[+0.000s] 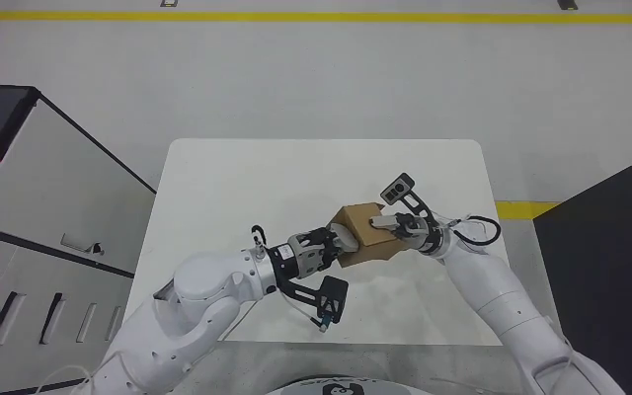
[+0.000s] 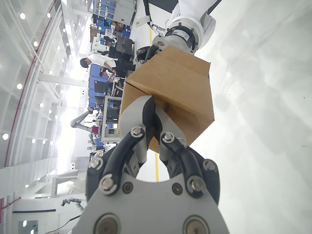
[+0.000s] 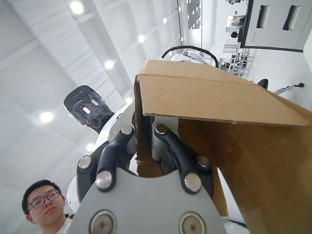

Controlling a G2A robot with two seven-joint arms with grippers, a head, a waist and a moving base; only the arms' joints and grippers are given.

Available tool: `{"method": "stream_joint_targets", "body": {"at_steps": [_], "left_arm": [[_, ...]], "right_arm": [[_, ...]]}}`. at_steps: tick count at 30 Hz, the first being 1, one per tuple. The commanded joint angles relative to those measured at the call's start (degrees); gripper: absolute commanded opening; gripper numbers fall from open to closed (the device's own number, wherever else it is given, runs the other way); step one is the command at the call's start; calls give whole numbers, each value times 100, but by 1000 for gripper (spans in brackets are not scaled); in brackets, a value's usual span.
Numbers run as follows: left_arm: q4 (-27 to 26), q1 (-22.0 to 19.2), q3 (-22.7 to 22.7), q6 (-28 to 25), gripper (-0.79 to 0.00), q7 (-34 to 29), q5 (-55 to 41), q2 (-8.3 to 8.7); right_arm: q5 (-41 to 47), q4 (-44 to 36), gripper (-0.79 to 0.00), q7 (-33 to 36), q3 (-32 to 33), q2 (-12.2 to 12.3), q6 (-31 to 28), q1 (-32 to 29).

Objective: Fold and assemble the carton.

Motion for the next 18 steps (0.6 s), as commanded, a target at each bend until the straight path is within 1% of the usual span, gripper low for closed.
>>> {"method": "stream_joint_targets", "body": {"at_steps": [1, 8, 13, 18], "left_arm": [[-2, 23, -72, 91, -785, -46, -117, -2], [-50, 132, -389, 281, -785, -10, -593, 9], [-64, 204, -502, 400, -785, 46, -733, 18], [-11, 320, -655, 787, -785, -22, -1133, -2]], "right_arm": [[35, 0, -785, 0, 5, 6, -12, -8], [142, 31, -785, 0, 36, 39, -23, -36], [209, -2, -785, 0, 33, 68, -62, -43], [323, -38, -785, 0, 5, 96, -48, -33]]}}
